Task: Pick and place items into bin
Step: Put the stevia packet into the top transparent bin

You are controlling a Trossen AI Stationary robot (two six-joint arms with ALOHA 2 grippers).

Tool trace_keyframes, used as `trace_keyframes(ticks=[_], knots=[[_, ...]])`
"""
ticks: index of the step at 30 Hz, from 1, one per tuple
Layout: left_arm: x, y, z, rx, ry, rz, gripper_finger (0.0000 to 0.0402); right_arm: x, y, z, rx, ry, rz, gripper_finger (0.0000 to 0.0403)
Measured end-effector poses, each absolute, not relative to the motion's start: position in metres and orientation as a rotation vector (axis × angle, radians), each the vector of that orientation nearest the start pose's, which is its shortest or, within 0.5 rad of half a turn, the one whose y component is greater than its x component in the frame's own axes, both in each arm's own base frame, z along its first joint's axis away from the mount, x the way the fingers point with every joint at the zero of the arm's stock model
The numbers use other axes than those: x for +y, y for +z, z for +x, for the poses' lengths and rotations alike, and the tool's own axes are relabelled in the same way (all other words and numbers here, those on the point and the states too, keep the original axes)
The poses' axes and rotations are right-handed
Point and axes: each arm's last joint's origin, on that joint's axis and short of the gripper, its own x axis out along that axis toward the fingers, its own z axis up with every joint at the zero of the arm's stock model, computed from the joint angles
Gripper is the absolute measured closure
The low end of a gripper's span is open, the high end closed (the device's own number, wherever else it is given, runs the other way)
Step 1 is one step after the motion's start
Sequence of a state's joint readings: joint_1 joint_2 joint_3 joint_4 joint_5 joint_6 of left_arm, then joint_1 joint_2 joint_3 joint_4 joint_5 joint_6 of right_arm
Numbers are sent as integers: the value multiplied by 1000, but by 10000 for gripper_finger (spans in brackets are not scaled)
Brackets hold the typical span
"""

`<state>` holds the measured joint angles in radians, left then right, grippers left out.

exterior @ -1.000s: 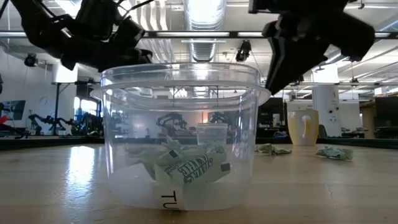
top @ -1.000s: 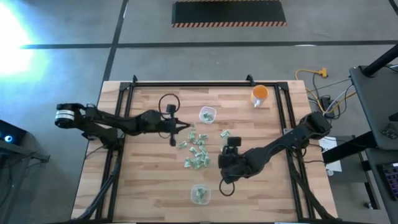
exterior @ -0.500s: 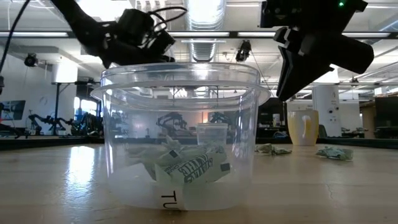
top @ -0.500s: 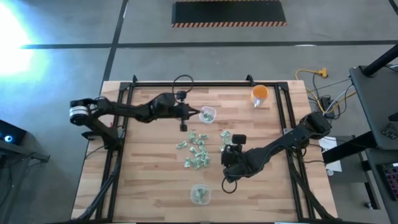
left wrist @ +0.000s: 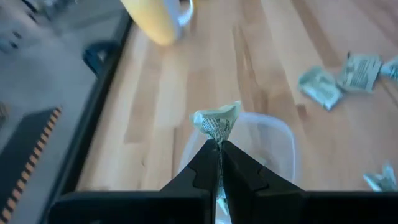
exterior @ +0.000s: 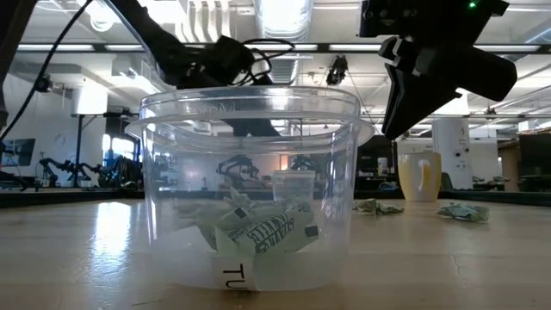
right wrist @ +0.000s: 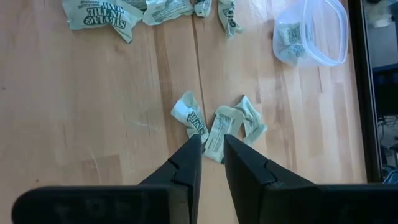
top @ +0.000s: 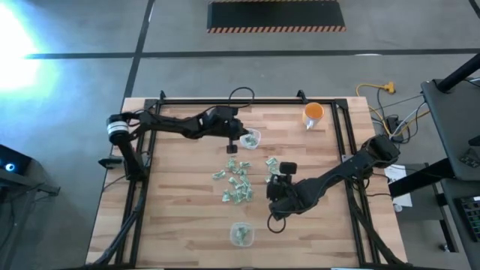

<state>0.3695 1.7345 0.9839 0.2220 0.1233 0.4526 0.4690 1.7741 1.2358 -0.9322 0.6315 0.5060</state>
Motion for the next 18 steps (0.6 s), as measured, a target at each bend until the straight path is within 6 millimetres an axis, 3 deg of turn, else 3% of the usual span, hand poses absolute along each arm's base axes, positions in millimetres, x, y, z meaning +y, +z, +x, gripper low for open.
trace_keyframes(ticks=[18], knots=[[130,189,346,602,103,295,400,131,197,297,1150,-430,-327,344]])
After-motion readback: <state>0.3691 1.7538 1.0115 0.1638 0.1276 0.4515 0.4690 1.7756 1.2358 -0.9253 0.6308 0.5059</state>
